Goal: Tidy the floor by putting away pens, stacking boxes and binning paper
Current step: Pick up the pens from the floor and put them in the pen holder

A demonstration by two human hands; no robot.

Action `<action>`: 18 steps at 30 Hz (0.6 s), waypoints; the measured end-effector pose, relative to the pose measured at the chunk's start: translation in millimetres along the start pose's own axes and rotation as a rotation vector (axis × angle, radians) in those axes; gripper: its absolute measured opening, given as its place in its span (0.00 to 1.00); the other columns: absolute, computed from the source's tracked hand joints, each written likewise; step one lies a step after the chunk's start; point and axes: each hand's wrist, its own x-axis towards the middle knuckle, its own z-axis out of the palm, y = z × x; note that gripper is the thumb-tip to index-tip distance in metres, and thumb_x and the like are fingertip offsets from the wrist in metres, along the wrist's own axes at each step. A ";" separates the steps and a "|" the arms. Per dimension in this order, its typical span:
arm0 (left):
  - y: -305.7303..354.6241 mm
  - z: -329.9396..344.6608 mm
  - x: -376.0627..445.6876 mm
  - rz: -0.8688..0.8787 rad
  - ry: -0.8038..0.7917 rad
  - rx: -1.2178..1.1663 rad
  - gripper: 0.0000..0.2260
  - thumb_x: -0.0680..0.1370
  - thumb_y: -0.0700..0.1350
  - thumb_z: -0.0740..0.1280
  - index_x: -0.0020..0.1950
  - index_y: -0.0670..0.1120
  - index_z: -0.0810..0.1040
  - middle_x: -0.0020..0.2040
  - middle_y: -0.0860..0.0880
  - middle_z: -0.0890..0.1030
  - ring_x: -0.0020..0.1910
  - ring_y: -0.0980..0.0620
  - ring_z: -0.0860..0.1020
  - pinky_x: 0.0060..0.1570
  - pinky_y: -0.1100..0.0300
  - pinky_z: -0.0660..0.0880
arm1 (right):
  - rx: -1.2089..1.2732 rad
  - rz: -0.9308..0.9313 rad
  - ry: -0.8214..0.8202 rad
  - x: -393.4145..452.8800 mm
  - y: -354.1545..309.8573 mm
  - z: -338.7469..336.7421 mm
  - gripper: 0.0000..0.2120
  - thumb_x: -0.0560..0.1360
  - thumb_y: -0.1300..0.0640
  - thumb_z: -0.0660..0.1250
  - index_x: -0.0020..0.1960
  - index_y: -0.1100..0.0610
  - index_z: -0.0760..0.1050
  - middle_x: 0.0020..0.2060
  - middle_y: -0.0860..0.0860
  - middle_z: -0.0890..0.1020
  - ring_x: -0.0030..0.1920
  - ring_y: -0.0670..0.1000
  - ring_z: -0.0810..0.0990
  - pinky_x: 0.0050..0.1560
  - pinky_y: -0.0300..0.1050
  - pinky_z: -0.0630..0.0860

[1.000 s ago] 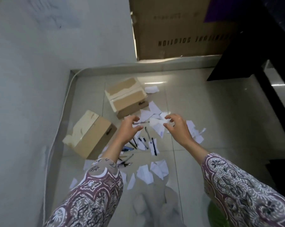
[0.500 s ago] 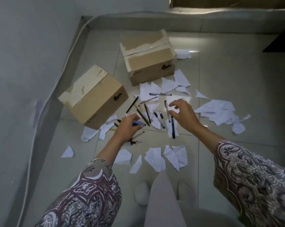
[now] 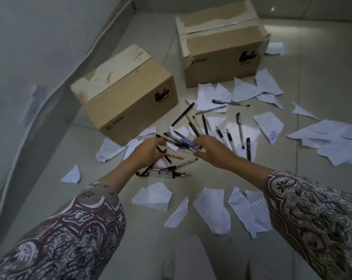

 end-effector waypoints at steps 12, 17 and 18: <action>-50.3 65.8 45.8 0.336 0.060 0.552 0.18 0.63 0.32 0.73 0.51 0.46 0.82 0.47 0.42 0.79 0.45 0.42 0.78 0.35 0.55 0.72 | -0.112 -0.279 -0.146 58.7 6.9 50.0 0.11 0.75 0.58 0.66 0.57 0.59 0.76 0.51 0.55 0.77 0.49 0.52 0.74 0.50 0.49 0.73; -52.7 74.0 63.9 0.471 0.136 0.581 0.10 0.57 0.39 0.78 0.34 0.49 0.82 0.39 0.46 0.80 0.37 0.44 0.80 0.30 0.61 0.71 | -0.174 -0.258 -0.131 68.7 26.5 50.4 0.09 0.74 0.59 0.67 0.53 0.61 0.77 0.48 0.56 0.77 0.47 0.54 0.75 0.50 0.54 0.74; -52.6 71.0 65.9 0.489 0.150 0.510 0.06 0.61 0.38 0.76 0.35 0.46 0.83 0.39 0.44 0.80 0.37 0.42 0.80 0.32 0.58 0.73 | -0.181 -0.256 -0.134 70.4 30.0 50.3 0.09 0.74 0.59 0.66 0.52 0.61 0.77 0.48 0.57 0.77 0.47 0.55 0.76 0.50 0.54 0.74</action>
